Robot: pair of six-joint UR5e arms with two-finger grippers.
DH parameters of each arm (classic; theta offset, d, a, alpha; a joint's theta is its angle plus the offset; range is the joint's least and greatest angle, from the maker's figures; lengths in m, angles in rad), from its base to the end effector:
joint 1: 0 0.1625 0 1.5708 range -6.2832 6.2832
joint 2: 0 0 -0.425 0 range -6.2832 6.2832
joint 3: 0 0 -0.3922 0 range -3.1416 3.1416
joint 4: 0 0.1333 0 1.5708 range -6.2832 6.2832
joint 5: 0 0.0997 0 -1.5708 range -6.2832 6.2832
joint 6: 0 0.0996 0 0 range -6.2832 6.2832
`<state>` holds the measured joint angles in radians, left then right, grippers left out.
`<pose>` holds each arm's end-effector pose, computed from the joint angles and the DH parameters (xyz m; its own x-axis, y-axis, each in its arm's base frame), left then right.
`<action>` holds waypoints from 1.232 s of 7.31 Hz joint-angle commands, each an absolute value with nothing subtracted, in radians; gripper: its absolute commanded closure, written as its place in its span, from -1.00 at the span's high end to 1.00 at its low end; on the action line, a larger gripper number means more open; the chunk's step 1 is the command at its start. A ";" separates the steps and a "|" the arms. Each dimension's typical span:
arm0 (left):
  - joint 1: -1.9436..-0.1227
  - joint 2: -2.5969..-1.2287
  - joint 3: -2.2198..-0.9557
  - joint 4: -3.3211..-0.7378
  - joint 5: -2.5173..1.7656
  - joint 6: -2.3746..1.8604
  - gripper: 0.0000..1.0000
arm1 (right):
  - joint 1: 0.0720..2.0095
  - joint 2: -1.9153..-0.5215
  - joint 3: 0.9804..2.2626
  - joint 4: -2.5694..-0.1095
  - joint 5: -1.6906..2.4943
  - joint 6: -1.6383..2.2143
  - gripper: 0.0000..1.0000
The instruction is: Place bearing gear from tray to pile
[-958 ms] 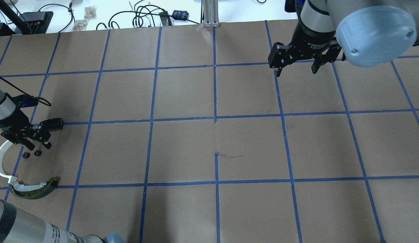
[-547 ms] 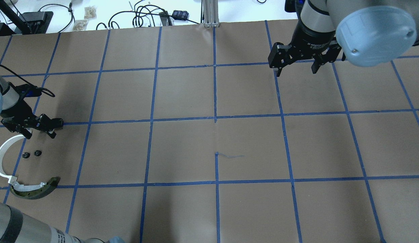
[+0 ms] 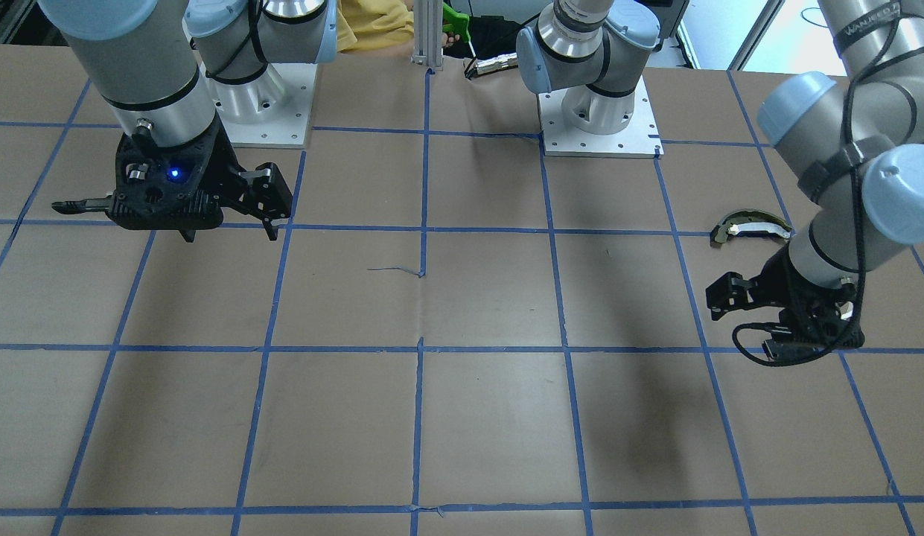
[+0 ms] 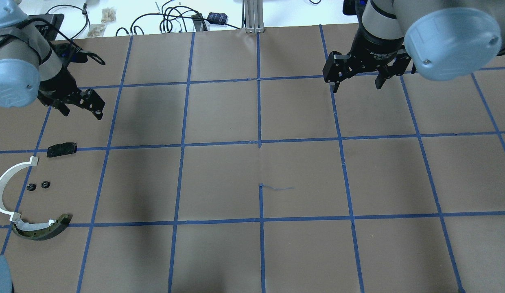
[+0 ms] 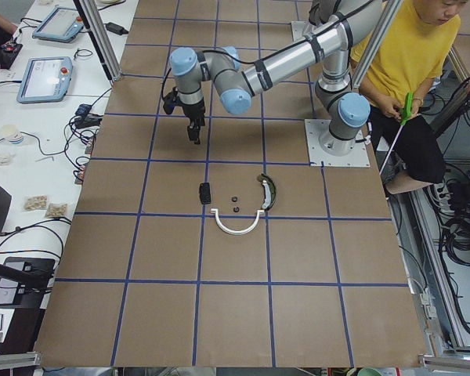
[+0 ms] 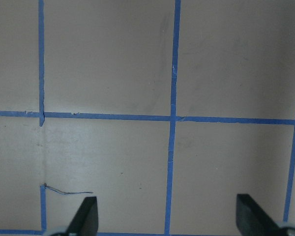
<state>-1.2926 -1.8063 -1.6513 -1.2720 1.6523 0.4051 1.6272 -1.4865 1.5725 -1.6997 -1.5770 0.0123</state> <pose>0.0361 -0.5824 0.3529 -0.9894 0.1286 -0.0680 0.1255 0.9909 0.0479 0.1624 -0.5221 0.4571 -0.9990 -0.0438 0.0057 -0.0440 0.9981 -0.0430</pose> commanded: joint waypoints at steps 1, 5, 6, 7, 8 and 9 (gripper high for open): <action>-1.408 -1.705 -1.557 -1.461 1.618 0.231 1.00 | 1.628 -1.486 1.572 -1.700 -1.577 0.012 1.00; -1.516 -1.606 -1.580 -1.509 1.517 0.222 1.00 | 1.628 -1.488 1.572 -1.700 -1.577 0.012 1.00; -1.514 -1.602 -1.601 -1.511 1.540 0.225 1.00 | 1.628 -1.488 1.572 -1.700 -1.577 0.012 1.00; -1.511 -1.591 -1.632 -1.496 1.536 0.233 1.00 | 1.626 -1.486 1.572 -1.700 -1.577 0.012 1.00; -1.494 -1.591 -1.640 -1.482 1.536 0.239 1.00 | 1.628 -1.486 1.572 -1.700 -1.577 0.012 1.00; -1.490 -1.588 -1.641 -1.488 1.537 0.239 1.00 | 1.628 -1.488 1.572 -1.700 -1.577 0.012 1.00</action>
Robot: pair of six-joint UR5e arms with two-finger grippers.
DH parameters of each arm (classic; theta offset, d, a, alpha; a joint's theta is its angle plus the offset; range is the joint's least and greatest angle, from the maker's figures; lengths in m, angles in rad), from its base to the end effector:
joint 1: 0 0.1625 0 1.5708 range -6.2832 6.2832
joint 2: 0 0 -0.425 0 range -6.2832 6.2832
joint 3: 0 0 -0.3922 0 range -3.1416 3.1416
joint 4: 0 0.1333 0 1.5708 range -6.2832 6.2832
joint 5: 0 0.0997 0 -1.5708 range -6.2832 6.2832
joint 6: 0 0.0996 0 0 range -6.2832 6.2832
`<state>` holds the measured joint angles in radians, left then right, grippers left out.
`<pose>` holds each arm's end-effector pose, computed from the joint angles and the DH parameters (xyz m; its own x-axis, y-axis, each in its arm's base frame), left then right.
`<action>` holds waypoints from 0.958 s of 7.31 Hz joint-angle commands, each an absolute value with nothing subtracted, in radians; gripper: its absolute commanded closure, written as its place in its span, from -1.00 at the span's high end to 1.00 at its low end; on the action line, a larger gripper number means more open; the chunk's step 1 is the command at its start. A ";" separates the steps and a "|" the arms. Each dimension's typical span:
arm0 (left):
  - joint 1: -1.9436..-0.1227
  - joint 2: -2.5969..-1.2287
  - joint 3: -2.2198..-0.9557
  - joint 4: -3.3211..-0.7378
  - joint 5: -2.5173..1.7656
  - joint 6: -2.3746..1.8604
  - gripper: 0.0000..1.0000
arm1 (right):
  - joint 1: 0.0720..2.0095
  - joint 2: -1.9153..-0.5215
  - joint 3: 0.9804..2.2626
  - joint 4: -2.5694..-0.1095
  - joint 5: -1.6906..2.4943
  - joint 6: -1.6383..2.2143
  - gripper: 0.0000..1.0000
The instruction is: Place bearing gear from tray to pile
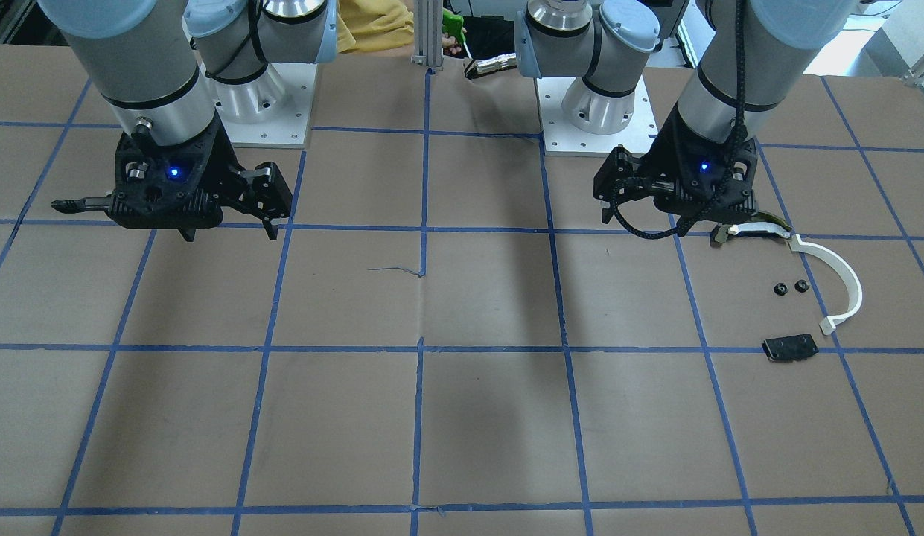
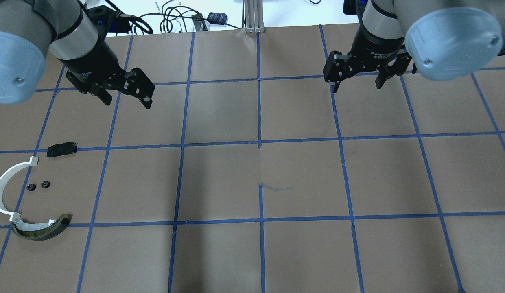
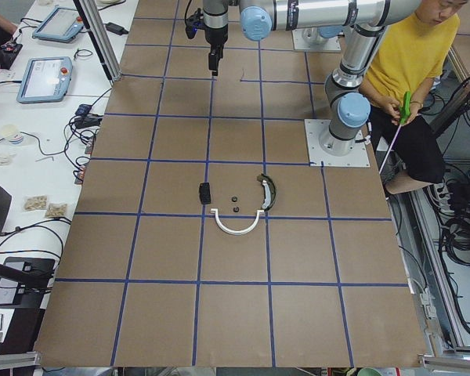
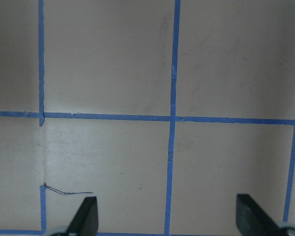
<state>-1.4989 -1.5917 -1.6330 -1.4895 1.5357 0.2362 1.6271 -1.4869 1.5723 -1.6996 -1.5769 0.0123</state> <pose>-0.1006 -0.5078 0.4551 -0.9859 0.1635 0.0345 0.1634 0.9865 -0.0064 0.1623 -0.5220 0.4574 -0.9990 -0.0437 0.0056 -0.0439 0.9981 -0.0435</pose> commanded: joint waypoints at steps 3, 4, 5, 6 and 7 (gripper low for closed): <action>-1.456 -1.588 -1.646 -1.497 1.574 0.227 1.00 | 1.626 -1.488 1.572 -1.700 -1.577 0.012 1.00; -1.459 -1.588 -1.646 -1.494 1.562 0.222 1.00 | 1.626 -1.486 1.572 -1.700 -1.577 0.012 1.00; -1.462 -1.591 -1.646 -1.494 1.562 0.219 1.00 | 1.628 -1.488 1.572 -1.700 -1.577 0.012 1.00; -1.463 -1.592 -1.646 -1.494 1.559 0.169 1.00 | 1.628 -1.488 1.572 -1.700 -1.577 0.012 1.00; -1.463 -1.594 -1.646 -1.494 1.540 0.147 1.00 | 1.628 -1.488 1.572 -1.700 -1.577 0.012 1.00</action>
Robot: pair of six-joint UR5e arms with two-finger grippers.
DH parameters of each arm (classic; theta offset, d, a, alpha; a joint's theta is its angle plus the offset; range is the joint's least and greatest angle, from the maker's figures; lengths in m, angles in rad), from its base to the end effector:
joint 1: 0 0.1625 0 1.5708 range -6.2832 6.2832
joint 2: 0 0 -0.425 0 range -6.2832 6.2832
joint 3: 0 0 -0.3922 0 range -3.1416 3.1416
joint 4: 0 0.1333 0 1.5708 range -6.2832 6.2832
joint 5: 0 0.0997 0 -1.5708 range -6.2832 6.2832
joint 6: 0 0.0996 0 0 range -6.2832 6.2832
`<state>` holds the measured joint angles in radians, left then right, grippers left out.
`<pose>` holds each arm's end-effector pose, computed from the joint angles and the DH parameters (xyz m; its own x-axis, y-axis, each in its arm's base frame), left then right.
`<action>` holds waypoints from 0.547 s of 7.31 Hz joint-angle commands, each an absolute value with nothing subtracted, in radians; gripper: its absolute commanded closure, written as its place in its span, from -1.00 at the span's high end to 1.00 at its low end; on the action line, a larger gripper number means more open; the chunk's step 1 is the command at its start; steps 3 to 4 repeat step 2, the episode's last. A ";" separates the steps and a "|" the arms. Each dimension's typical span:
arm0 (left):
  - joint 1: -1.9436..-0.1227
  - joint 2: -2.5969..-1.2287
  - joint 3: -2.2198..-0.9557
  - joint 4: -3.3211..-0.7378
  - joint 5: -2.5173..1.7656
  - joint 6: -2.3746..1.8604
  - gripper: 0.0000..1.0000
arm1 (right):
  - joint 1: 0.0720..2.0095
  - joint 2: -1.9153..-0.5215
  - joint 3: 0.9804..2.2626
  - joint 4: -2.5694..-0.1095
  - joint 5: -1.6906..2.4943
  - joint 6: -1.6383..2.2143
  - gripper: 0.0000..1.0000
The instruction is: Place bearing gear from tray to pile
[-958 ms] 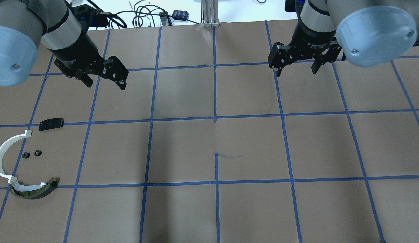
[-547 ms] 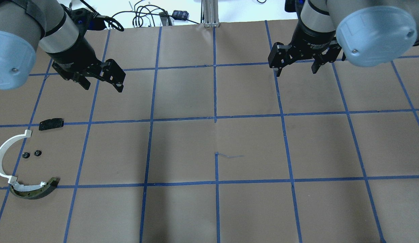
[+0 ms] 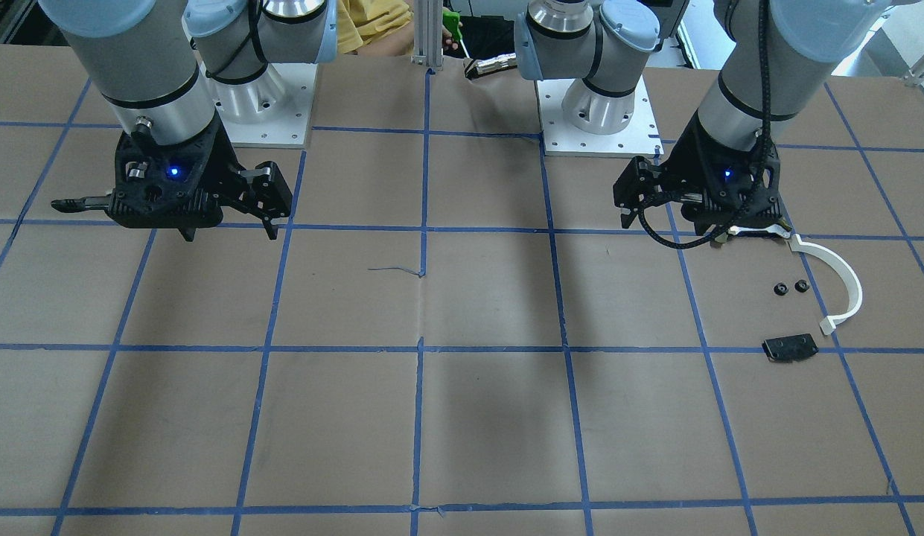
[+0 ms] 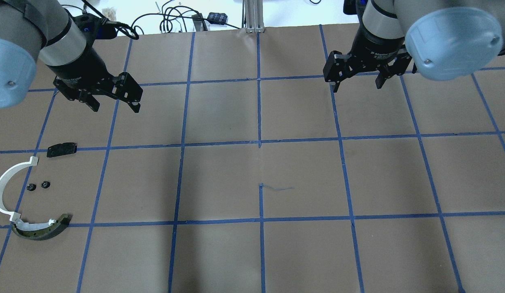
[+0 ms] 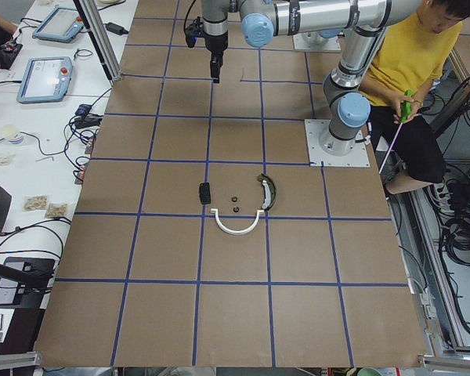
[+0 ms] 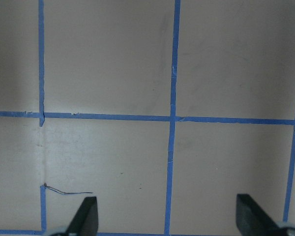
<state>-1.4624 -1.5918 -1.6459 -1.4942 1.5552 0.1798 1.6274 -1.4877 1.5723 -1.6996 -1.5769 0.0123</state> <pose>-0.0803 -0.5087 0.4483 -0.9973 0.0710 0.0188 0.0713 0.9973 0.0164 0.1625 -0.5217 0.4578 -0.9990 -0.0440 0.0056 -0.0442 0.9980 -0.0443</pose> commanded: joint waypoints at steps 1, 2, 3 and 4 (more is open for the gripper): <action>-1.463 -1.591 -1.646 -1.496 1.537 0.143 1.00 | 1.626 -1.488 1.572 -1.700 -1.577 0.012 1.00; -1.463 -1.586 -1.646 -1.497 1.540 0.144 1.00 | 1.628 -1.488 1.572 -1.700 -1.577 0.012 1.00; -1.463 -1.586 -1.646 -1.497 1.540 0.144 1.00 | 1.628 -1.488 1.572 -1.700 -1.577 0.012 1.00; -1.463 -1.586 -1.646 -1.497 1.540 0.144 1.00 | 1.628 -1.488 1.572 -1.700 -1.577 0.012 1.00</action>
